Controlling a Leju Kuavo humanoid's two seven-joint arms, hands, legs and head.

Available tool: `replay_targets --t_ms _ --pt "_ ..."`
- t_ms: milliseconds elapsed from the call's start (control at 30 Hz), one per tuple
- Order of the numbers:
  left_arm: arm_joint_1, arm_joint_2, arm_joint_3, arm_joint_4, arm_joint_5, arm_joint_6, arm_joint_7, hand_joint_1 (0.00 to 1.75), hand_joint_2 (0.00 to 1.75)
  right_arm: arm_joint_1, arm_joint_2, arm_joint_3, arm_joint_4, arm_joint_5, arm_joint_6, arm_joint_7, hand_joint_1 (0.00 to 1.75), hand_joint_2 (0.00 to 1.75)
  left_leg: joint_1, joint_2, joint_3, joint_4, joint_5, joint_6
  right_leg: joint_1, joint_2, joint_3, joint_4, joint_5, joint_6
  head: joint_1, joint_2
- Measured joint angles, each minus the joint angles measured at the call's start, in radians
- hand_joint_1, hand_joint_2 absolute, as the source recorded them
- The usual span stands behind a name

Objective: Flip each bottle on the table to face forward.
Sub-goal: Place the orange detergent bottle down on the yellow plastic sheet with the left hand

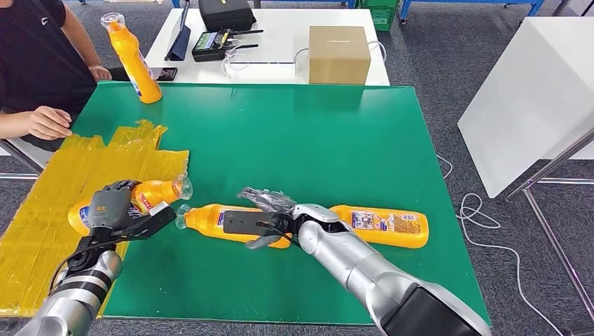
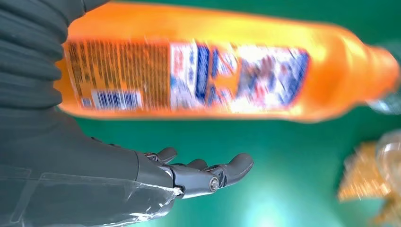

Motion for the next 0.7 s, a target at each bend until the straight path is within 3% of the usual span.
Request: replay_targets --t_ms 67,100,233,433,567,667,700 --pt "-0.022 0.004 -0.014 0.031 -0.01 -0.018 0.02 0.0 1.75 0.0 0.003 0.013 0.012 0.01 0.01 0.007 0.0 1.75 0.0 0.0 0.001 0.0 0.0 0.0 0.0 0.0 0.001 0.0 0.0 0.0 0.0 0.0" --pt "-0.029 0.005 -0.019 0.043 -0.016 -0.021 0.032 0.0 1.75 0.0 0.004 0.02 0.017 0.016 0.014 0.012 0.0 1.75 0.0 0.0 0.001 0.0 0.0 0.0 0.0 0.0 0.001 0.0 0.0 0.0 0.0 0.0" --pt "-0.048 0.006 -0.039 0.082 -0.037 -0.017 0.066 0.0 0.0 -0.004 0.009 0.058 0.036 0.058 0.049 0.041 0.0 1.75 0.001 0.0 0.002 0.0 0.001 0.0 0.0 0.0 0.001 0.0 0.0 0.0 0.0 0.0" --pt "-0.068 0.005 -0.057 0.118 -0.014 -0.01 0.008 0.0 0.0 -0.028 0.017 0.135 0.073 0.11 0.098 0.071 0.01 1.75 0.0 0.0 0.002 0.0 0.001 0.0 0.0 0.0 0.002 0.0 0.0 0.0 0.0 0.0" --pt "-0.068 0.0 -0.057 0.123 0.076 0.01 -0.089 0.0 0.0 -0.036 0.018 0.176 0.095 0.127 0.123 0.079 1.52 1.75 0.0 0.0 0.002 0.0 0.001 0.0 0.0 0.0 0.002 0.0 0.0 0.0 0.0 0.0" --pt "-0.067 -0.008 -0.055 0.123 0.144 0.009 -0.154 0.0 0.0 -0.042 0.018 0.193 0.107 0.13 0.127 0.084 1.74 1.75 0.0 0.0 0.003 0.0 0.001 0.0 0.0 0.0 0.002 0.0 0.0 0.0 0.0 0.0" --pt "-0.067 -0.011 -0.054 0.122 0.163 0.008 -0.171 0.0 0.0 -0.044 0.018 0.198 0.111 0.13 0.128 0.084 1.74 1.75 0.0 0.0 0.003 0.0 0.001 0.0 0.0 0.0 0.002 0.0 0.0 0.0 0.0 0.0"
